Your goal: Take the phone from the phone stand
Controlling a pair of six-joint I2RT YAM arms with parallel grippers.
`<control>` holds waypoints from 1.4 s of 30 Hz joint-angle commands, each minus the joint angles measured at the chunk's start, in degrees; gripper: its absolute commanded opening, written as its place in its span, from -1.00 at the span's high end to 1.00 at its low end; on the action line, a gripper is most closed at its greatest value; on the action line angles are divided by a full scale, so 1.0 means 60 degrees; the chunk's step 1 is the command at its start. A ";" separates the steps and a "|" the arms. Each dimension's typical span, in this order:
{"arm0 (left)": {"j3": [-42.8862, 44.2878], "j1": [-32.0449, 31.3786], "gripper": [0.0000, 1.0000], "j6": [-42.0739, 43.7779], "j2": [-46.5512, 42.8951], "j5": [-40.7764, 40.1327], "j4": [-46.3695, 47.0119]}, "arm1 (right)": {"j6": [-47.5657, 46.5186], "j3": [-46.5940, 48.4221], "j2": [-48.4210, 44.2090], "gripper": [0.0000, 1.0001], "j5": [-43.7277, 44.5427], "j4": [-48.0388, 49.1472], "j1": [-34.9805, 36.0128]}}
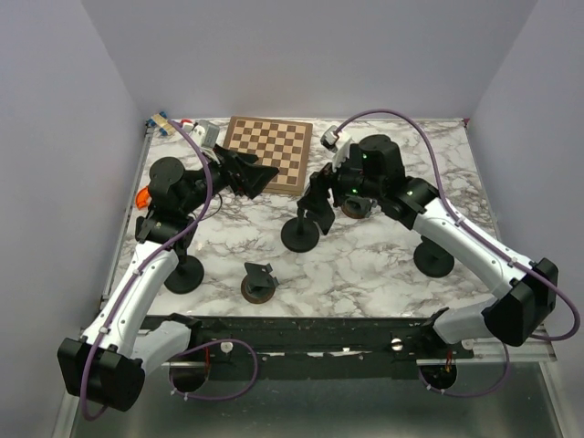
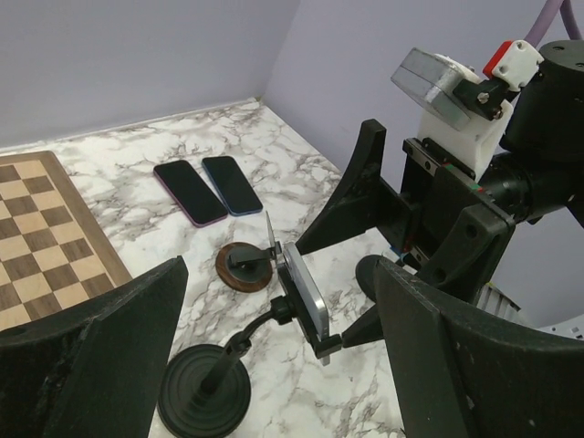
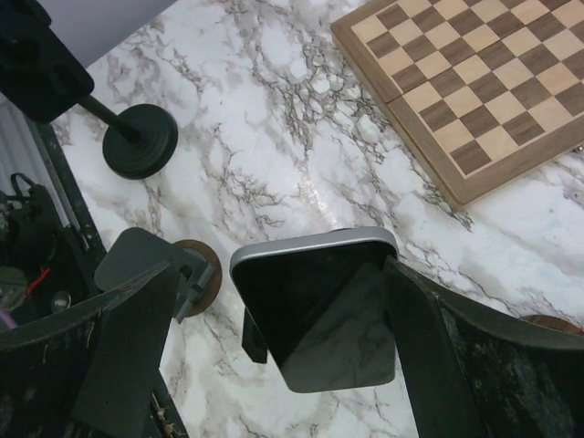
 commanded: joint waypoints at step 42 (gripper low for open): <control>0.0225 -0.0063 -0.82 0.0038 0.0166 0.0559 0.0198 | -0.0751 0.0563 0.1076 -0.71 0.1268 -0.0604 0.0509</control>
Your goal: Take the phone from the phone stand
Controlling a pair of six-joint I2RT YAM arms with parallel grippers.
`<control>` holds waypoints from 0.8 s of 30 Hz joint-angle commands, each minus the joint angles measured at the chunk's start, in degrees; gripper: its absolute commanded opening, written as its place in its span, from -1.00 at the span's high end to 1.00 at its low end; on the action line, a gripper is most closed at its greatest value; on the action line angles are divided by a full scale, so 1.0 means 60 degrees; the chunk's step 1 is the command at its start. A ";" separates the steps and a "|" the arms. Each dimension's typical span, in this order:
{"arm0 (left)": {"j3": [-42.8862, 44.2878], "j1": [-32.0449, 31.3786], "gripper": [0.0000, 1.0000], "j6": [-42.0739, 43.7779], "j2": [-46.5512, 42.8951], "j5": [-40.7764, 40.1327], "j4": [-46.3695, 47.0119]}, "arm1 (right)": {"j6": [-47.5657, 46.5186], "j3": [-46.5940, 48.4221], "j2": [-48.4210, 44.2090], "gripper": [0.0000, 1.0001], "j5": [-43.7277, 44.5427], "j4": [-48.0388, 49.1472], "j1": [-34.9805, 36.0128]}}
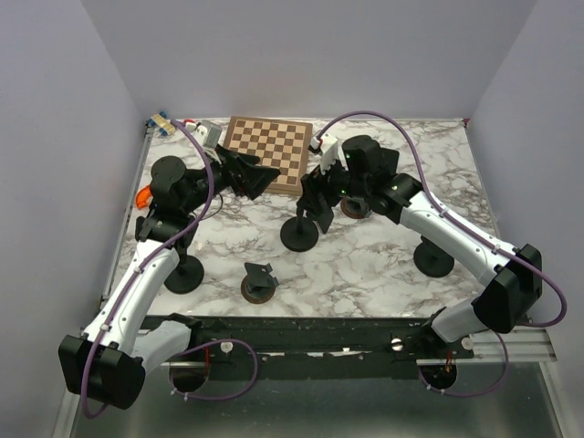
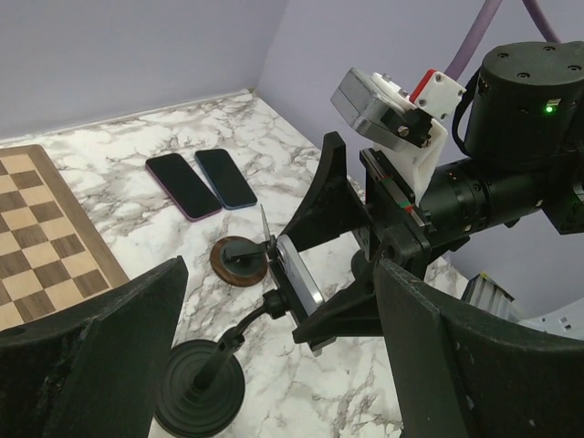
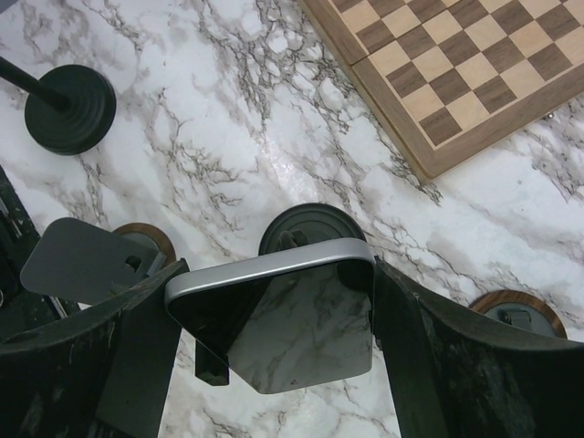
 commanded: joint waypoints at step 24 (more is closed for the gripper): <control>-0.0573 -0.0466 -0.74 -0.0504 0.0033 0.0332 0.1567 | 0.2546 -0.0447 -0.0317 0.99 0.2072 0.0533 0.0033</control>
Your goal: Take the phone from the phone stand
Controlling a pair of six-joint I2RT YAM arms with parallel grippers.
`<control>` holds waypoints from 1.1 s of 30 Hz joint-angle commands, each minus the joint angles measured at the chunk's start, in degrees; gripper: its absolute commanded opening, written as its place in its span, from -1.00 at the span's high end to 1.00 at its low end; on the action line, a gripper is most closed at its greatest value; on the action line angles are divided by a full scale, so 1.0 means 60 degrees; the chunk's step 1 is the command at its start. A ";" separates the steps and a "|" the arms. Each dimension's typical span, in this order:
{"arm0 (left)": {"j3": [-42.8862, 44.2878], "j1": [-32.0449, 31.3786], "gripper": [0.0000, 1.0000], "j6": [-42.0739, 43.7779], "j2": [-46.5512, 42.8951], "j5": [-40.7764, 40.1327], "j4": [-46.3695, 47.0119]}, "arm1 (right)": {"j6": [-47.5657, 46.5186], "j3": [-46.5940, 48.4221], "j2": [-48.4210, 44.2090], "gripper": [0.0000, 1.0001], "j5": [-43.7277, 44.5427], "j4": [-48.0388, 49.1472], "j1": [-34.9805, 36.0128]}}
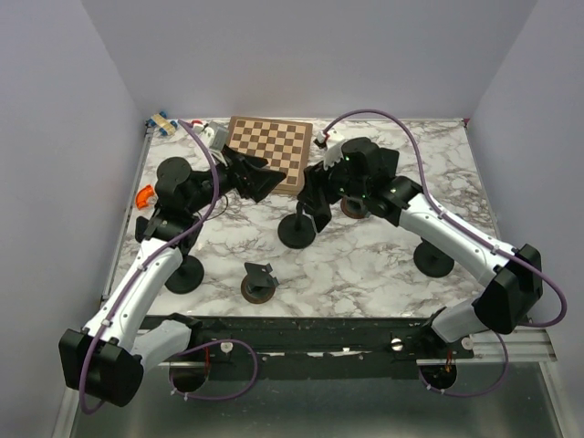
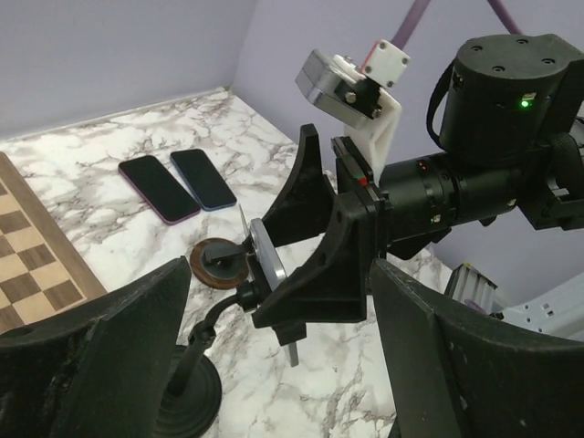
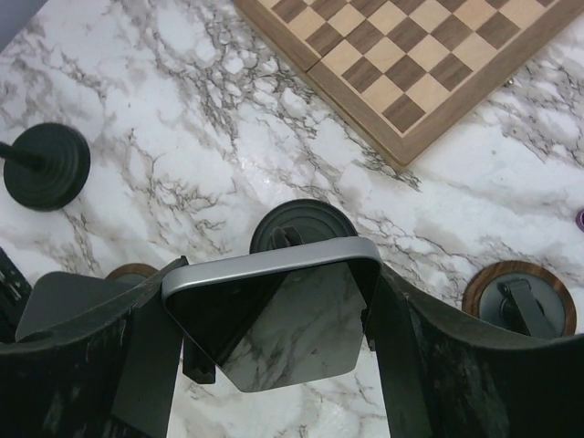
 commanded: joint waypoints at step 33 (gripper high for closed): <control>-0.0934 -0.4389 -0.14 0.1360 0.1134 -0.4144 -0.0555 | 0.3981 0.0526 -0.0593 0.99 0.2166 -0.0858 0.0021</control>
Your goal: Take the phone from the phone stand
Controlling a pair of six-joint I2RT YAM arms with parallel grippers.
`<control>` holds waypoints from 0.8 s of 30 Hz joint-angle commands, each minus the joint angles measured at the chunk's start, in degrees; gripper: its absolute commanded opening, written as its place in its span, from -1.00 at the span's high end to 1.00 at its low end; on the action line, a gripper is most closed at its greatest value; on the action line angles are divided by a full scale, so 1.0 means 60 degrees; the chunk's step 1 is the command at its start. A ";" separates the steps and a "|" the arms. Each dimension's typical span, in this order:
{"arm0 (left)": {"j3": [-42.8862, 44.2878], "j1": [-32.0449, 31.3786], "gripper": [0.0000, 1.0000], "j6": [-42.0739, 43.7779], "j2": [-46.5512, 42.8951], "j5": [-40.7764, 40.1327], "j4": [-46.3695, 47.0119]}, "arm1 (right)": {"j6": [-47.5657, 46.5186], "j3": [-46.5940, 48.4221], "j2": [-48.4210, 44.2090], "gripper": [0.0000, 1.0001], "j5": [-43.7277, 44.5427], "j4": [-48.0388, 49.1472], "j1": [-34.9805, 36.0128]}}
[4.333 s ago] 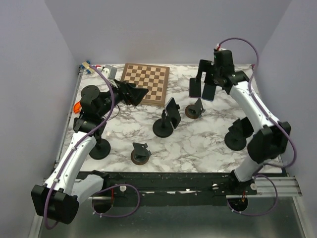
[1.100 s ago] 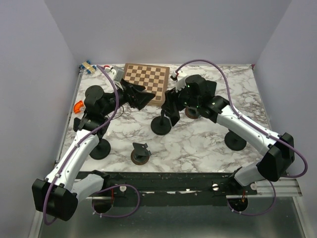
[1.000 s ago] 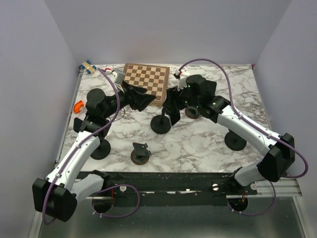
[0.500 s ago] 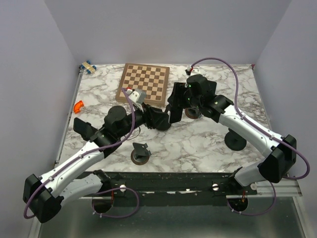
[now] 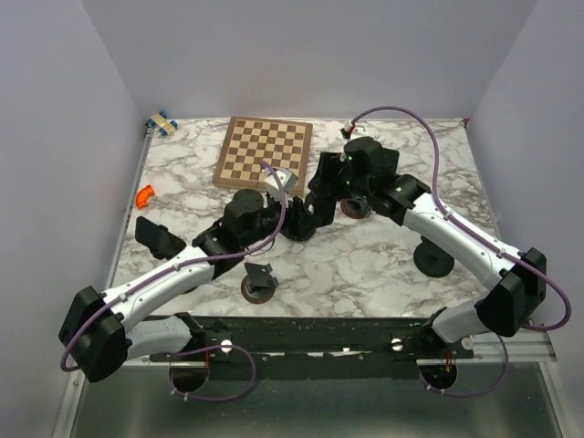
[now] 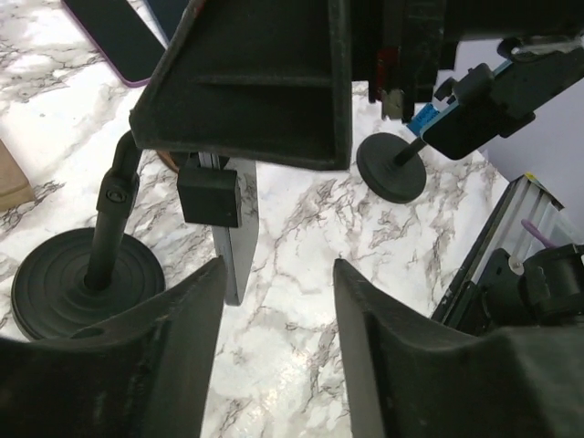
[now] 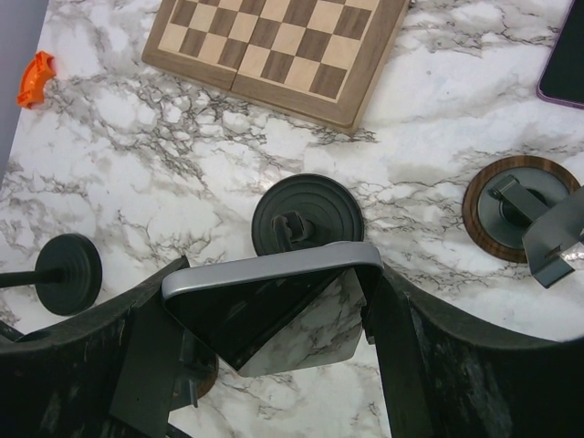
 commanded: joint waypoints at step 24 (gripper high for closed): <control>0.1259 0.0675 -0.10 0.0466 0.0992 0.0165 -0.0638 | -0.0072 0.0034 -0.0493 0.99 -0.1030 0.0500 0.0030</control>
